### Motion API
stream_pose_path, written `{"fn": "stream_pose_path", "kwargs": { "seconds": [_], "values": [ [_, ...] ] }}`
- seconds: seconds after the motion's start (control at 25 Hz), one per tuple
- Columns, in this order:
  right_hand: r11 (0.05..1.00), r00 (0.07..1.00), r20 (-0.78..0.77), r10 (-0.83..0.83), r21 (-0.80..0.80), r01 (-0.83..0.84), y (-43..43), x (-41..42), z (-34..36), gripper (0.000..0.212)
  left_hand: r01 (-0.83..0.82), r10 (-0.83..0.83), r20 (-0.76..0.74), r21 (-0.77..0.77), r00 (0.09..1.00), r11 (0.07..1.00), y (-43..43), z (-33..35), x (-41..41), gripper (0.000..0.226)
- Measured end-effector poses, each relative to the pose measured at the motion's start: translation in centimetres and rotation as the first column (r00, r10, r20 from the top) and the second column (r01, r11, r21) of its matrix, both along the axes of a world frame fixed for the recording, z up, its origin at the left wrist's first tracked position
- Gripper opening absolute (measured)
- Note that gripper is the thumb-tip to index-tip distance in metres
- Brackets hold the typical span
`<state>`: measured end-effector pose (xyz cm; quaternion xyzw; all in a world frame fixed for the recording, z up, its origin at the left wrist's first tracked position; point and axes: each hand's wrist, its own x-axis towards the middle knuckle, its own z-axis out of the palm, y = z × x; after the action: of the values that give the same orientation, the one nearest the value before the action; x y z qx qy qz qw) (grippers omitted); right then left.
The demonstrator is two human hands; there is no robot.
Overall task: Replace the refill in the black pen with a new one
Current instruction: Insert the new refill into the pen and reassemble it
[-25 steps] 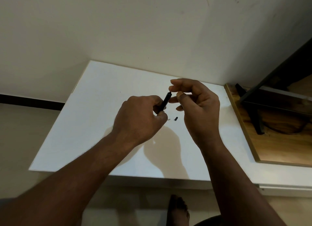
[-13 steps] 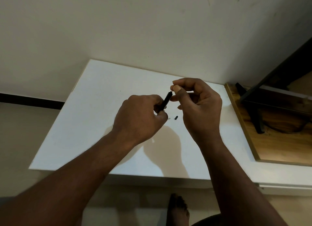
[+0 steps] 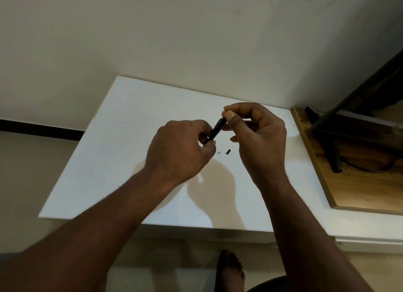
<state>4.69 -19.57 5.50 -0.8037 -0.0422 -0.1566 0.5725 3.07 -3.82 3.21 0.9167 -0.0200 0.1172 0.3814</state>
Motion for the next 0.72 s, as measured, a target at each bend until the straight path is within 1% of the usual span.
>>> {"fn": "stream_pose_path", "kwargs": {
  "seconds": [0.16,0.36,0.64,0.72],
  "values": [
    [1.000,1.000,0.005,0.021,0.014,-0.021,0.04,-0.08,0.13,0.013,-0.007,0.007,0.005,-0.002,1.000,1.000,-0.01,-0.02,0.07,0.023],
    [0.998,1.000,0.016,0.006,0.064,-0.007,0.10,-0.17,0.45,0.016,-0.008,0.008,-0.004,-0.025,1.000,1.000,0.11,-0.13,0.15,0.024],
    [0.995,0.999,-0.023,-0.028,0.095,0.030,-0.22,0.01,0.55,0.017,-0.010,0.008,-0.022,-0.070,1.000,0.997,0.19,-0.45,0.22,0.022],
    [0.995,0.997,-0.052,-0.049,0.088,0.054,-0.36,0.13,0.48,0.018,-0.010,0.004,-0.053,-0.108,0.999,0.994,0.22,-0.59,0.35,0.018]
  ]
}}
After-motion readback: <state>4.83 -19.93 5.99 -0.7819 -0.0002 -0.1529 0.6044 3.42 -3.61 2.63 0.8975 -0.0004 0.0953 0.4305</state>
